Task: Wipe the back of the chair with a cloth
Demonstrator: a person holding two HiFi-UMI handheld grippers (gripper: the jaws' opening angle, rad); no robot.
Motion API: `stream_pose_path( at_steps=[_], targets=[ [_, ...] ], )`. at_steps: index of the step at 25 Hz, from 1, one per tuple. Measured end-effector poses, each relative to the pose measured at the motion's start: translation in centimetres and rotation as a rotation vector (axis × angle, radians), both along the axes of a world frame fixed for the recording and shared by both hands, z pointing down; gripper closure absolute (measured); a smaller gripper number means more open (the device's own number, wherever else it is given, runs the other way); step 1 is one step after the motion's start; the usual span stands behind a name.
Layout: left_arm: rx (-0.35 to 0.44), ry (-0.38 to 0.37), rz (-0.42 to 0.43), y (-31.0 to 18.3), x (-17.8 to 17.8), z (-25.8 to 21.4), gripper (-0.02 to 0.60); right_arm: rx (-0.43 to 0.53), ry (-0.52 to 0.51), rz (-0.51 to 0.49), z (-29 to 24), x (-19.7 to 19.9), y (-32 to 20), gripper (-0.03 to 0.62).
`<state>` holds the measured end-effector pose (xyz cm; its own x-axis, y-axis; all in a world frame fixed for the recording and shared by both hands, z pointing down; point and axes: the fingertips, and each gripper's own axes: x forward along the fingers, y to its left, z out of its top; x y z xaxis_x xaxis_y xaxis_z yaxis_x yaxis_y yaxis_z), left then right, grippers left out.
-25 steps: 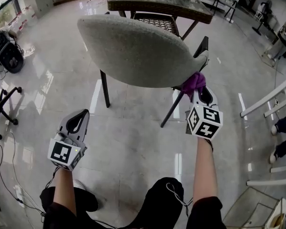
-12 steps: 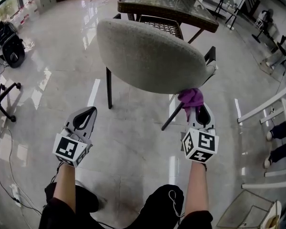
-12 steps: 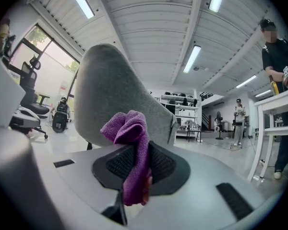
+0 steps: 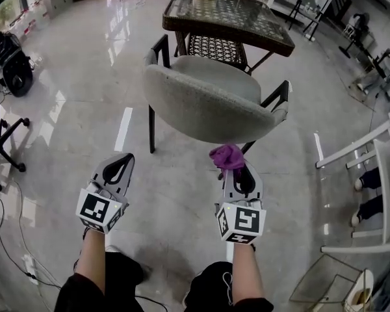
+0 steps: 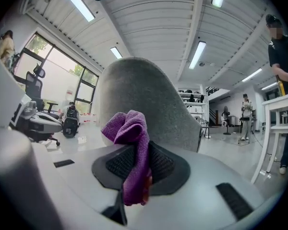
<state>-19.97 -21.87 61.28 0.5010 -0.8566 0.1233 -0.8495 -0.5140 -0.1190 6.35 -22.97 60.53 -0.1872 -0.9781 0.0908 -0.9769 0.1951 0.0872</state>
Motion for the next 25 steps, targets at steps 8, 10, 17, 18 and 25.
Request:
stream_pose_path(
  at_steps=[8, 10, 17, 18, 25],
  targets=[
    [-0.034, 0.005, 0.011, 0.2, -0.5, -8.7, 0.572, -0.071, -0.03, 0.008, -6.8, -1.6, 1.4, 0.508],
    [-0.043, -0.002, 0.016, 0.4, -0.5, -11.1, 0.572, -0.076, -0.01, 0.002, -9.2, -2.0, 2.0, 0.508],
    [-0.029, 0.013, 0.037, 1.5, 1.2, -21.2, 0.572, -0.108, -0.061, 0.034, -17.6, -1.6, 4.2, 0.51],
    [-0.027, 0.015, 0.039, 1.5, 1.4, -22.5, 0.572, -0.112, -0.067, 0.04, -18.7, -1.6, 4.5, 0.51],
    [-0.016, 0.035, 0.027, 2.0, 1.9, -31.8, 0.572, -0.116, -0.094, 0.067, -27.3, -1.0, 5.5, 0.51]
  ],
)
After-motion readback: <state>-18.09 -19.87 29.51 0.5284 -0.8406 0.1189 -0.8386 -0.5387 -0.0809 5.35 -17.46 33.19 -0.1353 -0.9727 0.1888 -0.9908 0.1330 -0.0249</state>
